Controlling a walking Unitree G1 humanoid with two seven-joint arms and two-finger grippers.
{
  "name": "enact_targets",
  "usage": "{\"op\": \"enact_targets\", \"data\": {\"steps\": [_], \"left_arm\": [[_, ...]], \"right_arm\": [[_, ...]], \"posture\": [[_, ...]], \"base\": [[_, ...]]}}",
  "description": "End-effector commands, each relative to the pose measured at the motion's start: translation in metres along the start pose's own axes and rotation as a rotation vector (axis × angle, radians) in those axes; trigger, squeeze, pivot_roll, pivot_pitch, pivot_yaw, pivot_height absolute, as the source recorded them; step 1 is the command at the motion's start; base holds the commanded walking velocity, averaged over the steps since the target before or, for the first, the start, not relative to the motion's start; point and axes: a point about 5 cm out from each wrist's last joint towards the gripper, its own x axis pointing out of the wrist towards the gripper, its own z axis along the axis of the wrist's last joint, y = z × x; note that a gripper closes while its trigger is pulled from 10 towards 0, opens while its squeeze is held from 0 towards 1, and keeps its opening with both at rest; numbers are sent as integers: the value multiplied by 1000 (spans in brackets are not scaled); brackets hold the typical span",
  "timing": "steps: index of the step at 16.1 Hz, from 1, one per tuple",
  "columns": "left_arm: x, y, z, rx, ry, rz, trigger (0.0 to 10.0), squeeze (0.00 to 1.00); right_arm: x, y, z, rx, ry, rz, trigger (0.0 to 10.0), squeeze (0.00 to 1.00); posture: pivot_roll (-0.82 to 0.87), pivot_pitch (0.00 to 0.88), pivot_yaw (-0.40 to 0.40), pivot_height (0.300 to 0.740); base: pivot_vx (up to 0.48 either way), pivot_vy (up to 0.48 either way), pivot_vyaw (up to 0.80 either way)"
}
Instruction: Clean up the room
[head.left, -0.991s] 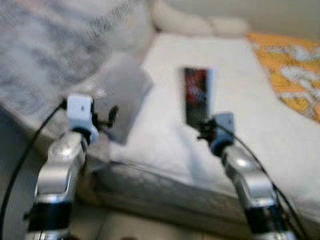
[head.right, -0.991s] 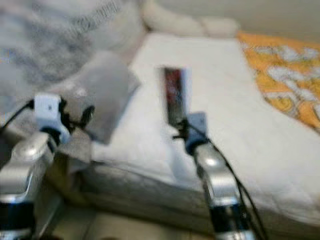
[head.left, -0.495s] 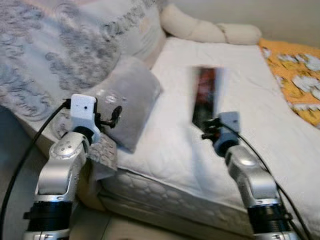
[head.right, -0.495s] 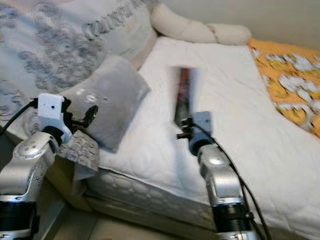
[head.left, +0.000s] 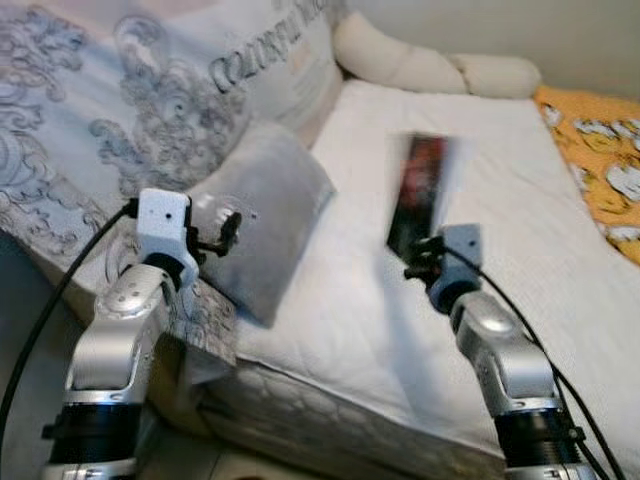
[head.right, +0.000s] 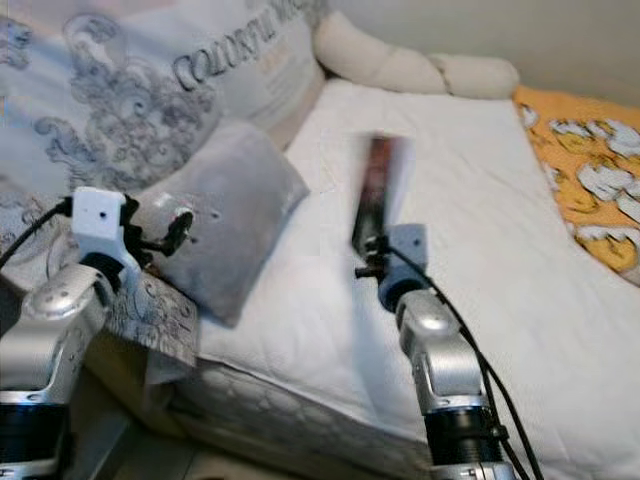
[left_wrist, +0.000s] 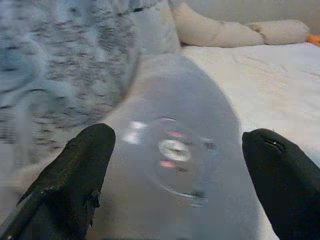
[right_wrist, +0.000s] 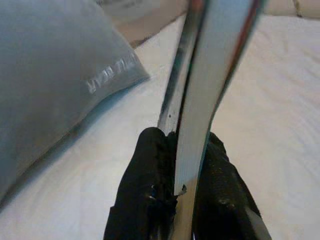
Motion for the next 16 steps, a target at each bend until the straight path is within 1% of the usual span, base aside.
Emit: {"op": "enact_targets", "data": {"steps": [1, 3, 5, 7, 8, 10, 11, 12, 13, 15, 16], "left_arm": [[-1, 3, 3, 8, -7, 2, 10000, 0], [-2, 2, 2, 21, -4, -15, 10000, 0], [-4, 2, 1, 37, 4, -41, 10000, 0], [-7, 1, 3, 66, -5, -61, 10000, 0], [-9, -8, 4, 101, 5, -163, 10000, 0], [-11, -15, 4, 131, 9, -251, 10000, 0], [-11, -21, 2, 174, 50, -358, 10000, 0], [-12, -25, -1, 190, 84, -421, 10000, 0], [-14, -27, -4, 212, 116, -474, 10000, 0], [-16, -30, -7, 234, 164, -563, 10000, 0], [-20, -32, -10, 240, 214, -647, 10000, 0]], "right_arm": [[3, 12, 11, -8, -36, 45, 10000, 0], [3, 10, 12, -8, -35, 42, 10000, 0], [2, 7, 11, 13, -30, 27, 10000, 0], [1, 7, 11, 36, -25, 30, 10000, 0], [5, -1, 9, 28, 34, 31, 10000, 0], [12, -2, 4, 15, 116, 67, 10000, 0], [21, -4, -6, 72, 206, 92, 10000, 0], [25, -4, -11, 112, 253, 109, 10000, 0], [29, -4, -14, 120, 270, 118, 10000, 0], [37, -4, -22, 218, 322, 169, 10000, 0], [41, -5, -27, 308, 358, 203, 10000, 0]], "posture": [[46, 0, -14, 740], [45, 0, -12, 740], [43, 0, -8, 740], [42, 0, -5, 740], [42, 0, -3, 740], [46, 0, -1, 740], [48, 0, 3, 740], [48, 0, 3, 740], [55, 0, 11, 740], [60, 0, 16, 740], [70, 0, 21, 740]], "base": [[360, 0, 0], [362, 0, 0], [349, 0, 0], [0, 0, 0], [0, 0, 0], [0, 0, 0], [0, 0, 0], [0, 0, 0], [0, 0, 0], [0, 0, 0], [0, 0, 0]]}}
